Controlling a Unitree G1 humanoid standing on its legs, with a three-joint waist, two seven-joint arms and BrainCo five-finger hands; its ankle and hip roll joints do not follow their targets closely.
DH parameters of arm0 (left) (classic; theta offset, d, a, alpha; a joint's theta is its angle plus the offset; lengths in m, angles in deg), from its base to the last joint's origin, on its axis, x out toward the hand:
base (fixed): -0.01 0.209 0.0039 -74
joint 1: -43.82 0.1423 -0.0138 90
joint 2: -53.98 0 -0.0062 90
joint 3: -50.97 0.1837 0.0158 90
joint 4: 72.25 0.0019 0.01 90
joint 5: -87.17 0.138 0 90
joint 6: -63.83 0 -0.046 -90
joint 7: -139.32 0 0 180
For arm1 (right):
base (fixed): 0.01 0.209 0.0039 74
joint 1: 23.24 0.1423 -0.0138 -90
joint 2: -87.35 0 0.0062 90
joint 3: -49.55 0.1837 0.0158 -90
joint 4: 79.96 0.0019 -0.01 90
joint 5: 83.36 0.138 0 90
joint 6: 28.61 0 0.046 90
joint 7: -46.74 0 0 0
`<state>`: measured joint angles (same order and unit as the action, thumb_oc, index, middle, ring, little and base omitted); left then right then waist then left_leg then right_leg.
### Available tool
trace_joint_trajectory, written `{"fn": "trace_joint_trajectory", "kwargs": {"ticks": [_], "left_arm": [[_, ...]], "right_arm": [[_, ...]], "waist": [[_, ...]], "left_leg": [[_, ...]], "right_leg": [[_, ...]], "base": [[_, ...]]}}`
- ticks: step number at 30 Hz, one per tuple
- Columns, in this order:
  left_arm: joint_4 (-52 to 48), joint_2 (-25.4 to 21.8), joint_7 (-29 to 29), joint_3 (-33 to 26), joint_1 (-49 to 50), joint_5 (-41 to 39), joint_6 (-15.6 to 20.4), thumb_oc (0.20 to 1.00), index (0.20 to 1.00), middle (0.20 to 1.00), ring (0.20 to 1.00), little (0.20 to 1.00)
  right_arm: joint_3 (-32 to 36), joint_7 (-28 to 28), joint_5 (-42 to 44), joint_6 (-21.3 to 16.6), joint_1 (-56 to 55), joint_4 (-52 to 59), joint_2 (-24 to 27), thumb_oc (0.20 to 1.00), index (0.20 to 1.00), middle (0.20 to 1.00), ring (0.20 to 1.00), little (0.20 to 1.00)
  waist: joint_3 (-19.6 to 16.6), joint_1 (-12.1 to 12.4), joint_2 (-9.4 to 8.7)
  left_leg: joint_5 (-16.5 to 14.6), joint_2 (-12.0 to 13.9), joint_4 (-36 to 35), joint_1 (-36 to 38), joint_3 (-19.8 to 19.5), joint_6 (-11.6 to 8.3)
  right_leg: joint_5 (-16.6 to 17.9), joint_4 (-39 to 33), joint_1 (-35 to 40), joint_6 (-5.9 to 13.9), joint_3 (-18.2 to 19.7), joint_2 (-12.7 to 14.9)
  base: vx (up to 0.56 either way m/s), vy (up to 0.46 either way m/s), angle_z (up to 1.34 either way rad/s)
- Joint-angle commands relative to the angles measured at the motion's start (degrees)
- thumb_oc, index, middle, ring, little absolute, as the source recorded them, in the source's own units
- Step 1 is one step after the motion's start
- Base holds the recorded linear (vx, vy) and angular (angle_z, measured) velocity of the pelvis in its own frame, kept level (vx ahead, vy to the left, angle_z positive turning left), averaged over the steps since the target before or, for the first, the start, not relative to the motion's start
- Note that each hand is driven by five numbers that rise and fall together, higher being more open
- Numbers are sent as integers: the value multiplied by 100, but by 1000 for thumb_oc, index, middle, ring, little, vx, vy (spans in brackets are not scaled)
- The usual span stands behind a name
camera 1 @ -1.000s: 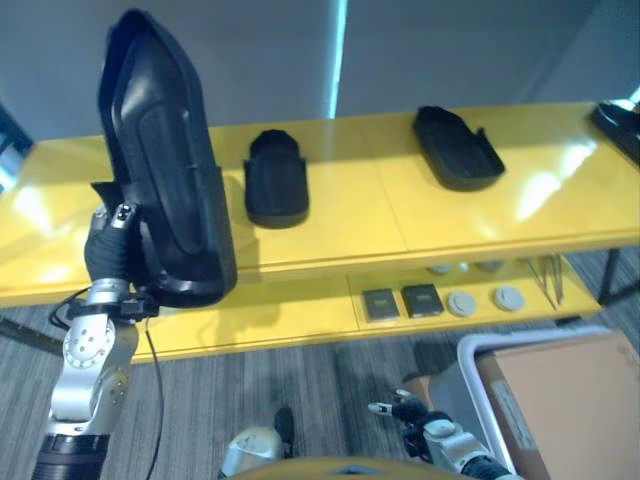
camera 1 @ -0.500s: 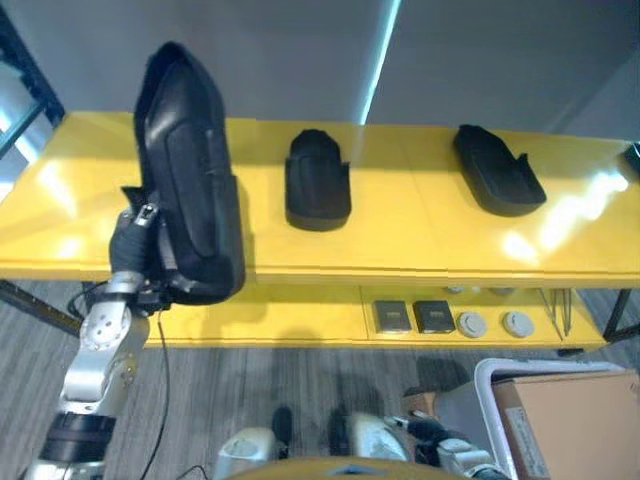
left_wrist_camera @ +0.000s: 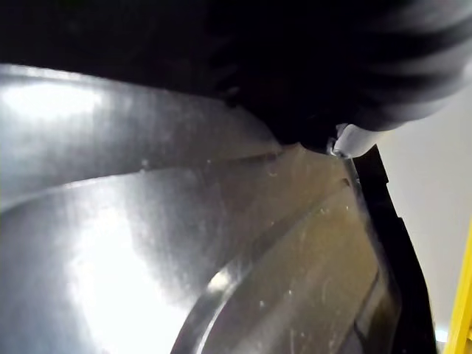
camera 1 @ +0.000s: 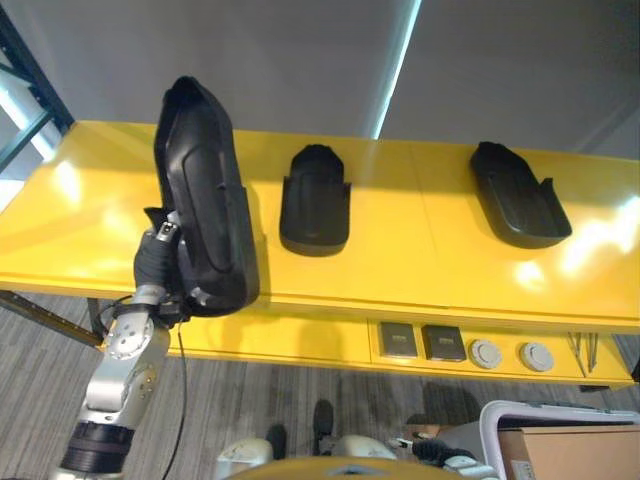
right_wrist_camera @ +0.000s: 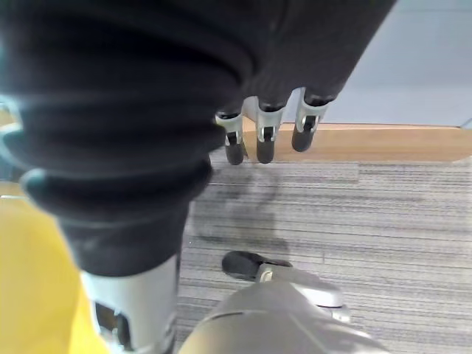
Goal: Move parts from the plastic box to the shelf.
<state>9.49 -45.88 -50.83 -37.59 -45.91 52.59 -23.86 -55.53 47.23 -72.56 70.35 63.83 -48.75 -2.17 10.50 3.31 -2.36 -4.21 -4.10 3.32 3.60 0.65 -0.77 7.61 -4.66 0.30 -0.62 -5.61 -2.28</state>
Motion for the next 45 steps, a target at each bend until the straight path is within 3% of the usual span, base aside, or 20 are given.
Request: {"fn": "trace_joint_trajectory", "kwargs": {"ticks": [1,6,8,13,17,20,24,25,27,31,32,41,45], "left_arm": [[-433,-29,14,25,-517,116,283,200,200,200,200,200],[-385,-2,42,21,-623,185,274,200,200,200,200,200],[-391,-108,-107,-67,-645,544,310,200,200,200,200,200],[-561,-418,-265,-256,-716,878,-6,200,200,200,200,200],[-545,-616,-406,-445,-554,1029,-286,200,200,200,200,200],[-163,-862,-688,-566,-603,1401,-608,200,200,200,200,200],[633,-1344,-788,-578,-968,1844,-1201,200,200,200,200,200],[650,-1351,-789,-566,-986,1841,-1194,200,200,200,200,200],[1540,-1809,-579,-441,-1465,2093,-1576,200,200,200,200,200],[2669,-2357,-192,-172,-2042,2502,-1703,200,200,200,200,200],[3003,-2505,-114,-44,-2286,2463,-1875,200,200,200,200,200],[4964,-2975,593,1001,-3624,2994,-1808,200,200,200,200,200],[5208,-2970,730,1264,-3893,3142,-1744,200,200,200,200,200]], "right_arm": [[-49,-185,163,-72,-57,-235,106,1000,1000,1000,1000,1000],[-38,-136,13,-196,-87,-411,128,1000,1000,1000,1000,1000],[66,-203,164,-201,-165,-392,242,1000,1000,1000,1000,1000],[335,-105,-5,-194,-207,-625,232,1000,1000,1000,1000,1000],[328,11,-393,-299,-335,-614,55,1000,1000,1000,1000,1000],[185,-100,-602,-96,-406,-331,1,1000,1000,1000,1000,1000],[21,16,-734,69,-457,-175,133,1000,1000,1000,1000,1000],[25,17,-735,70,-456,-173,129,1000,1000,1000,1000,1000],[-72,129,-727,192,-475,-53,310,1000,1000,1000,1000,1000],[-164,329,-848,318,-465,56,520,1000,1000,1000,1000,1000],[-194,391,-902,328,-461,68,587,1000,1000,1000,1000,1000],[-362,619,-1025,386,-507,219,906,1000,1000,1000,1000,1000],[-357,694,-1131,328,-512,134,982,1000,1000,1000,1000,1000]], "waist": [[-79,-87,-87],[-36,-158,14],[-24,-236,110],[44,-293,300],[33,-254,311],[-32,-266,250],[-129,-327,191],[-127,-323,188],[-202,-406,162],[-253,-529,177],[-255,-566,187],[-265,-864,218],[-249,-945,228]], "left_leg": [[309,582,937,-815,704,-105],[654,1105,214,-727,681,-278],[804,1367,-125,-594,602,-375],[612,1200,-268,-281,655,-353],[464,981,-415,-62,707,-207],[363,887,-452,-7,811,-114],[332,896,-482,13,952,-93],[333,896,-483,12,951,-93],[345,955,-488,5,1017,-119],[386,1044,-486,-7,1098,-164],[400,1076,-475,-21,1126,-185],[405,1147,-415,-101,1291,-198],[405,1170,-393,-106,1347,-202]], "right_leg": [[-423,342,44,657,60,288],[-530,355,73,656,18,350],[-615,429,27,690,-16,530],[-531,649,-82,954,-93,987],[-383,639,-19,1185,-91,1248],[-338,614,-5,1287,-109,1375],[-340,533,18,1327,-132,1393],[-340,531,19,1327,-133,1393],[-393,481,44,1309,-94,1328],[-465,475,47,1249,-17,1218],[-487,480,42,1231,3,1185],[-618,607,-59,1179,180,1044],[-626,616,-82,1168,249,1011]], "base": [[-50,19,44],[-14,145,32],[-65,437,-8],[-23,363,1],[60,192,-3],[59,106,-6],[45,26,-1],[50,-7,1],[67,-24,-1],[58,-18,-3],[43,-2,-4],[41,7,-7],[31,4,-14]]}}
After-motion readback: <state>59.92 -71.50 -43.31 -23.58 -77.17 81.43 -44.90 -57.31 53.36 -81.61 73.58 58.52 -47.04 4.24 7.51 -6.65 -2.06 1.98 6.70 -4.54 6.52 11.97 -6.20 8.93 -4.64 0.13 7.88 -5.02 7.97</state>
